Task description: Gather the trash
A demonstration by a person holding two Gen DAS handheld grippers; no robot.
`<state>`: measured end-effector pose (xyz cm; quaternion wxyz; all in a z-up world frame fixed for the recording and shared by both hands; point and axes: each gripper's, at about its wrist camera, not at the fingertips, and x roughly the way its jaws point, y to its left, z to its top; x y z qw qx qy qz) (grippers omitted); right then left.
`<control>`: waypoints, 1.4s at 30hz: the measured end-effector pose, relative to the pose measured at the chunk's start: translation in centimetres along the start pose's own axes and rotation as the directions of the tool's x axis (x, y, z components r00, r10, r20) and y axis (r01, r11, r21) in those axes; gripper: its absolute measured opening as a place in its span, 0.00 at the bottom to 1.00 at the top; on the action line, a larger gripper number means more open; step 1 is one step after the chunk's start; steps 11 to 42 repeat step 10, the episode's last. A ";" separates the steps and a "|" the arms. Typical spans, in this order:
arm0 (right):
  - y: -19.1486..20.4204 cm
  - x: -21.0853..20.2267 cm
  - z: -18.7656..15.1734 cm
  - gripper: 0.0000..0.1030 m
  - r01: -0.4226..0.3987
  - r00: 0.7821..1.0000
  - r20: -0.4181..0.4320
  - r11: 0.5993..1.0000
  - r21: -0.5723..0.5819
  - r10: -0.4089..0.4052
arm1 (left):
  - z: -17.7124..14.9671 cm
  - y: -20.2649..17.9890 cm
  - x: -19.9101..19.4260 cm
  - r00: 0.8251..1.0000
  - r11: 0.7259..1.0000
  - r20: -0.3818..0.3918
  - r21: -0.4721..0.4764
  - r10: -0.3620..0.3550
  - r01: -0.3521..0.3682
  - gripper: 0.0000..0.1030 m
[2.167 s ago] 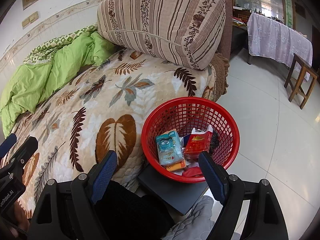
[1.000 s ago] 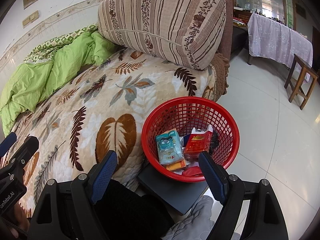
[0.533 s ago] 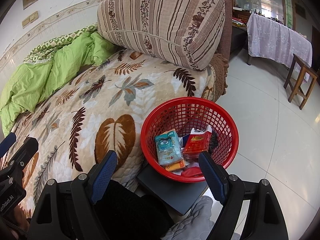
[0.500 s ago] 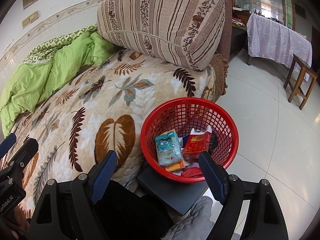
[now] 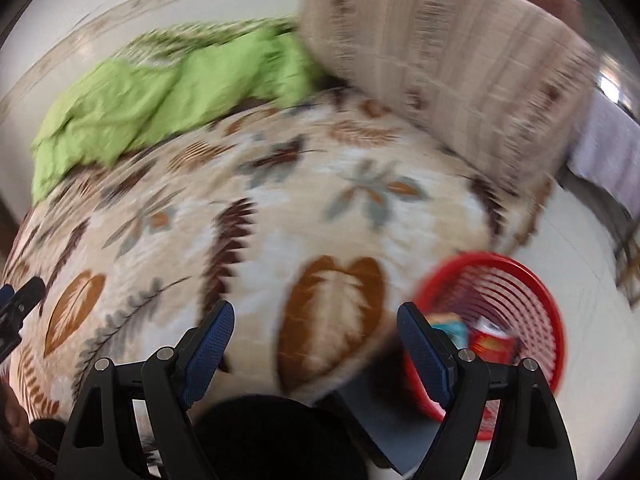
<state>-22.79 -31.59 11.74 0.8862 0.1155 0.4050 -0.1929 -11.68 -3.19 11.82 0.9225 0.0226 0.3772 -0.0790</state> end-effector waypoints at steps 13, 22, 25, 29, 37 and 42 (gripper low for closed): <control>16.4 11.8 3.7 0.83 -0.132 0.991 -0.063 0.964 -0.230 0.120 | -1.0 10.5 8.9 0.975 0.960 -0.178 -0.224 0.131 -0.170 0.93; 16.4 11.8 3.7 0.83 -0.132 0.991 -0.063 0.964 -0.230 0.120 | -1.0 10.5 8.9 0.975 0.960 -0.178 -0.224 0.131 -0.170 0.93; 16.4 11.8 3.7 0.83 -0.132 0.991 -0.063 0.964 -0.230 0.120 | -1.0 10.5 8.9 0.975 0.960 -0.178 -0.224 0.131 -0.170 0.93; 16.4 11.8 3.7 0.83 -0.132 0.991 -0.063 0.964 -0.230 0.120 | -1.0 10.5 8.9 0.975 0.960 -0.178 -0.224 0.131 -0.170 0.93; 16.4 11.8 3.7 0.83 -0.132 0.991 -0.063 0.964 -0.230 0.120 | -1.0 10.5 8.9 0.975 0.960 -0.178 -0.224 0.131 -0.170 0.93; 16.4 11.8 3.7 0.83 -0.132 0.991 -0.063 0.964 -0.230 0.120 | -1.0 10.5 8.9 0.975 0.960 -0.178 -0.224 0.131 -0.170 0.93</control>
